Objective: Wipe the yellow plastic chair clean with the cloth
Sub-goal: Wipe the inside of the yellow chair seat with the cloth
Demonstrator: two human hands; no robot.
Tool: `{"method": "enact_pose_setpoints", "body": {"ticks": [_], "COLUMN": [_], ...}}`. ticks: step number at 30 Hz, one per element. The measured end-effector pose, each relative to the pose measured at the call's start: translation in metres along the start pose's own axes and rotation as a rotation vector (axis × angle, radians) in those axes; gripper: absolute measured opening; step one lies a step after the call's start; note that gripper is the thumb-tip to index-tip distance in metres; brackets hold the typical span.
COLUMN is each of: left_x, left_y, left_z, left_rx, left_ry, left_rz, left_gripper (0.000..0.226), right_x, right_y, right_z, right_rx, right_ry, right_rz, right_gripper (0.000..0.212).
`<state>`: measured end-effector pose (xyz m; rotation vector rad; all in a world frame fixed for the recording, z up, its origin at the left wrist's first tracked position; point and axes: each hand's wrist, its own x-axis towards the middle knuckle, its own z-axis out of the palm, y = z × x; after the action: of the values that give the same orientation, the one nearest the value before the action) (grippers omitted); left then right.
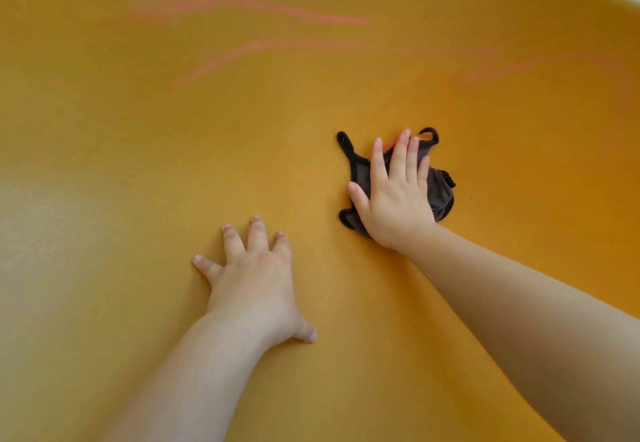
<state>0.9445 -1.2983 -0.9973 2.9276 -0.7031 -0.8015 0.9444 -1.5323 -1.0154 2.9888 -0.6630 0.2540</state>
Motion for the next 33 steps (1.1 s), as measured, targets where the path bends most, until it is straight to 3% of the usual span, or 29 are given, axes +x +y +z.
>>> {"method": "enact_pose_setpoints", "body": {"ticks": [4, 6, 8, 11, 13, 15, 18, 20, 23, 25, 27, 30, 31, 33], "left_x": [0.001, 0.002, 0.002, 0.001, 0.001, 0.000, 0.000, 0.000, 0.000, 0.000, 0.001, 0.001, 0.000, -0.001], "left_y": [0.000, 0.000, 0.001, 0.002, 0.000, -0.001, -0.001, 0.000, 0.001, 0.000, 0.000, 0.000, 0.000, -0.001], "left_z": [0.001, 0.000, 0.000, 0.002, 0.003, 0.003, 0.003, 0.002, 0.001, 0.001, 0.001, 0.002, 0.002, 0.002], "left_rx": [0.001, 0.005, 0.008, 0.011, 0.010, 0.007, 0.006, 0.006, 0.008, 0.010, 0.009, 0.016, 0.017, 0.014], "left_ry": [0.001, -0.003, -0.015, -0.009, 0.001, 0.000, 0.001, -0.006, -0.003, 0.004, 0.005, 0.007, 0.005, 0.000], "left_rz": [-0.001, -0.002, -0.009, -0.003, 0.007, 0.010, 0.009, 0.010, 0.004, 0.003, 0.003, 0.001, 0.004, 0.009], "left_gripper": [0.147, 0.147, 0.147, 0.143, 0.143, 0.145, 0.146, 0.146, 0.146, 0.147, 0.147, 0.146, 0.146, 0.146], "right_x": [0.049, 0.058, 0.045, -0.005, -0.014, 0.008, 0.051, 0.056, 0.036, 0.010, -0.018, -0.016, -0.001, 0.035], "right_y": [-0.024, -0.038, -0.061, -0.078, -0.054, -0.012, 0.045, 0.039, -0.030, -0.072, -0.084, -0.028, 0.001, 0.057], "right_z": [0.003, 0.003, 0.008, 0.020, 0.019, 0.011, -0.016, -0.019, 0.003, 0.019, 0.024, 0.011, 0.004, -0.020], "right_rx": [0.065, 0.112, 0.107, 0.045, -0.055, -0.160, -0.281, -0.256, -0.007, 0.057, 0.030, -0.101, -0.175, -0.304], "right_ry": [0.150, 0.184, 0.119, -0.037, -0.116, -0.066, 0.080, 0.147, 0.178, 0.084, -0.054, -0.099, -0.065, 0.049], "right_rz": [0.268, 0.303, 0.062, -0.542, -0.748, -0.698, -0.299, -0.087, 0.159, 0.048, -0.251, -0.625, -0.616, -0.391], "right_gripper": [0.086, 0.084, 0.082, 0.077, 0.072, 0.075, 0.082, 0.081, 0.083, 0.081, 0.076, 0.076, 0.079, 0.085]}}
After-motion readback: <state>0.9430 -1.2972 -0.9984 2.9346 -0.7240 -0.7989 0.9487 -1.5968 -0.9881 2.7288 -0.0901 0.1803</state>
